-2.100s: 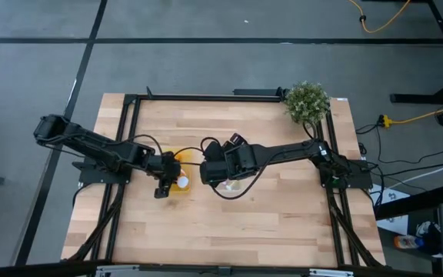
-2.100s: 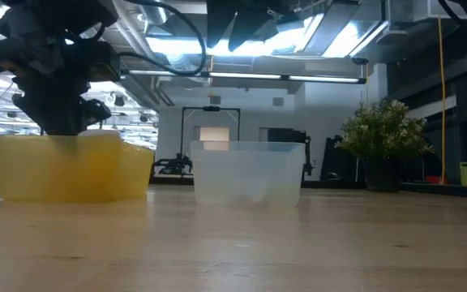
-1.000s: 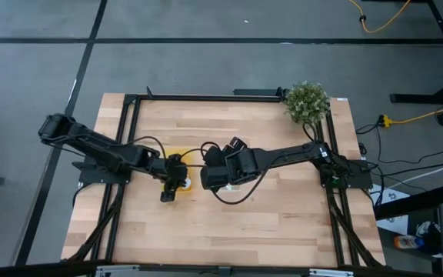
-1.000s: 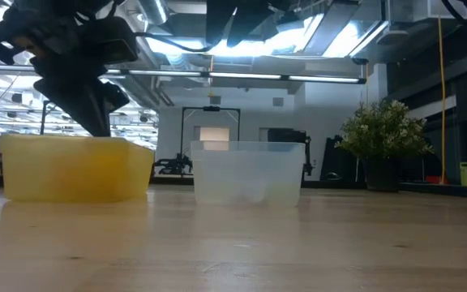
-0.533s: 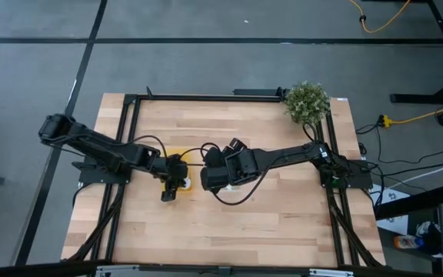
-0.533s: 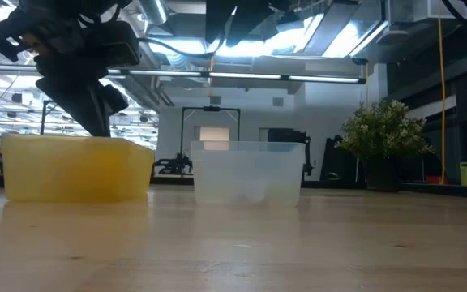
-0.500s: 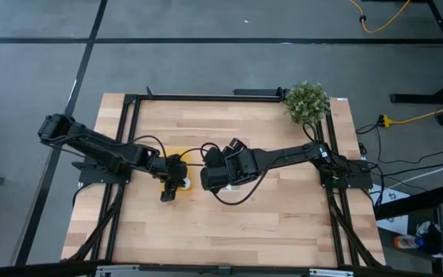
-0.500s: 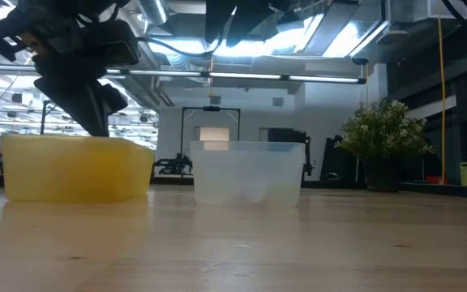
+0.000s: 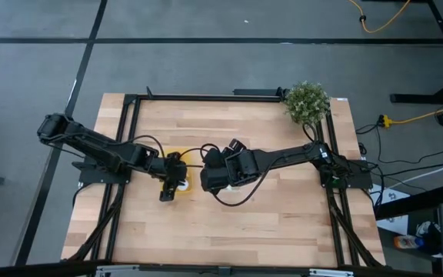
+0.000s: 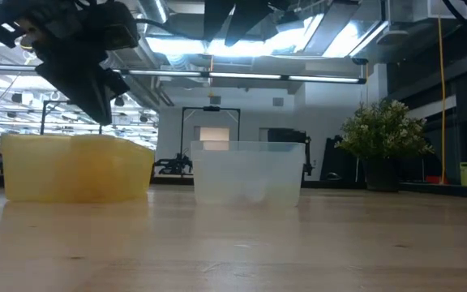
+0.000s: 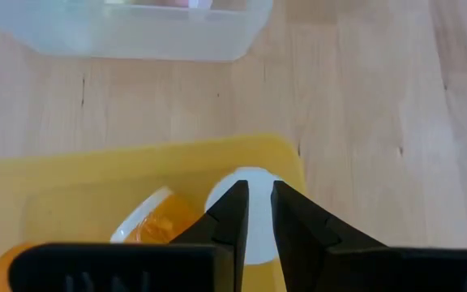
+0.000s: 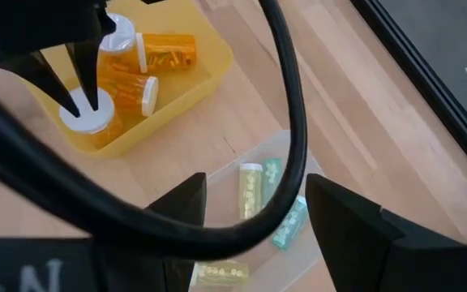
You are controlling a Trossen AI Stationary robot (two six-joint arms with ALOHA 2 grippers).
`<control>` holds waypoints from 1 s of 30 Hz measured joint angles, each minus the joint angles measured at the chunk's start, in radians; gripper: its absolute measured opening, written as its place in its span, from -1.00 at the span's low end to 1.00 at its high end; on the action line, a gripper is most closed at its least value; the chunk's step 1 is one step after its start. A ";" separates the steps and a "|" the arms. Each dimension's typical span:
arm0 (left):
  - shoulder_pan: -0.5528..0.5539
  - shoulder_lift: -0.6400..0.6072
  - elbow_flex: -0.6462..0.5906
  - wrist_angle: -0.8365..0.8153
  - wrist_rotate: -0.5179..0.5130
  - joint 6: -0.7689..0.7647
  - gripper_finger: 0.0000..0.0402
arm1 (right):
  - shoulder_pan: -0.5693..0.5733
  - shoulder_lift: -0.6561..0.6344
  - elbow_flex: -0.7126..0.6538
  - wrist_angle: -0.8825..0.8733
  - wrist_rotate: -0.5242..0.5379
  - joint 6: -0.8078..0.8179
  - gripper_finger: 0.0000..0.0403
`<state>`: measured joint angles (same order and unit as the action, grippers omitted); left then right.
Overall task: Pick and place medicine bottles into bin by pill shape (circle, oval)
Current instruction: Put the orange pill bottle into the yellow bin
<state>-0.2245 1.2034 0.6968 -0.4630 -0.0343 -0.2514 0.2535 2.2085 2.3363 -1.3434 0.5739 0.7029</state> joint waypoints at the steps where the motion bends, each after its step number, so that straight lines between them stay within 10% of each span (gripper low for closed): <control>1: 0.000 0.000 0.000 0.002 0.000 0.000 -0.75 | 0.000 0.000 0.000 0.000 0.000 0.000 0.06; 30: -0.018 0.112 0.037 -0.017 0.010 -0.010 -0.75 | 0.030 0.000 0.000 0.003 0.001 0.005 0.06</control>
<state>-0.2428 1.3154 0.7341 -0.4799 -0.0240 -0.2618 0.2832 2.2083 2.3363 -1.3400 0.5747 0.7081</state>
